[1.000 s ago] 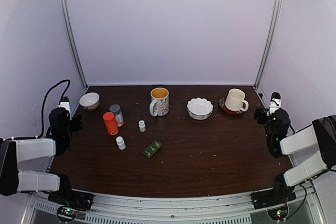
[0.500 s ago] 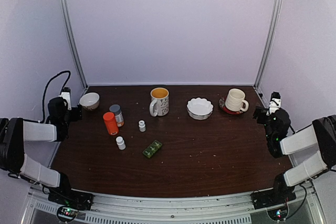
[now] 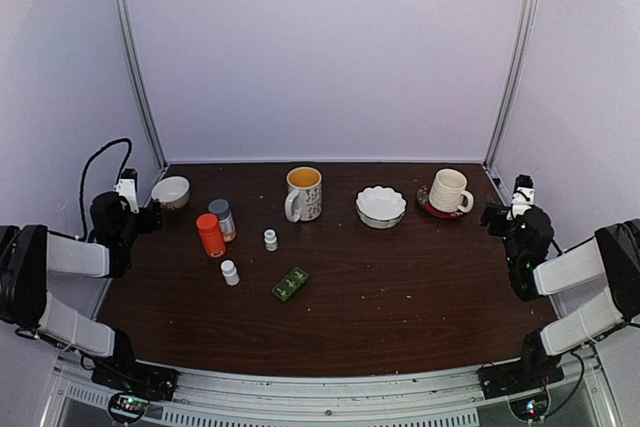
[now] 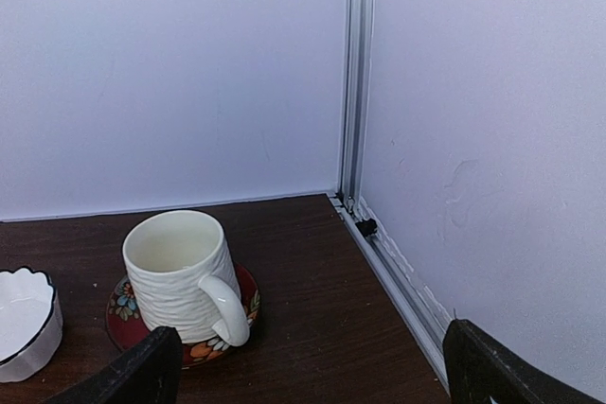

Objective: Sort the pills into containers
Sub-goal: Reset both arms

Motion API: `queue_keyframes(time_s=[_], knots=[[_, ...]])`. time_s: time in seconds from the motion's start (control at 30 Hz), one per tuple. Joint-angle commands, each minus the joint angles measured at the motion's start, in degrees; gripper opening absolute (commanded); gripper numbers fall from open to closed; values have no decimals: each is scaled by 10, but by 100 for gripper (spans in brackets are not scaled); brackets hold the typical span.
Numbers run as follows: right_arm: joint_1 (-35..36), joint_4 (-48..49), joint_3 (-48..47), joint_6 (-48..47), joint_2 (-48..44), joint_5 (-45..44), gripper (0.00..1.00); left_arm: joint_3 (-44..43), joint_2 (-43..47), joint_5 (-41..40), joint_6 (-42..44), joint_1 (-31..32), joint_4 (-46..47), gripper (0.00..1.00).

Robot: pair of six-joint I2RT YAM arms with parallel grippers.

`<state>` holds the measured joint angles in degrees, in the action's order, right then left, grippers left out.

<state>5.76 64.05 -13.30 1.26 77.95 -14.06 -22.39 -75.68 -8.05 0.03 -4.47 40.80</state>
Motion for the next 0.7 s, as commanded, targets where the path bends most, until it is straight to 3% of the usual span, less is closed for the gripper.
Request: queue_keyframes(time_s=[0.0,0.17,0.27,0.37,0.67], knots=[[2,10,-6,-5,1,6,100,-2,-42,49,-8,-4,88,98],[3,11,-5,-5,1,6,100,0,-43,46,-6,-2,85,98],[3,11,-5,-5,1,5,100,40,-62,30,4,7,185,98],[3,10,-6,-5,2,6,100,41,-61,7,1,8,186,98],[3,10,-6,-5,2,6,100,30,-61,54,16,9,160,97]])
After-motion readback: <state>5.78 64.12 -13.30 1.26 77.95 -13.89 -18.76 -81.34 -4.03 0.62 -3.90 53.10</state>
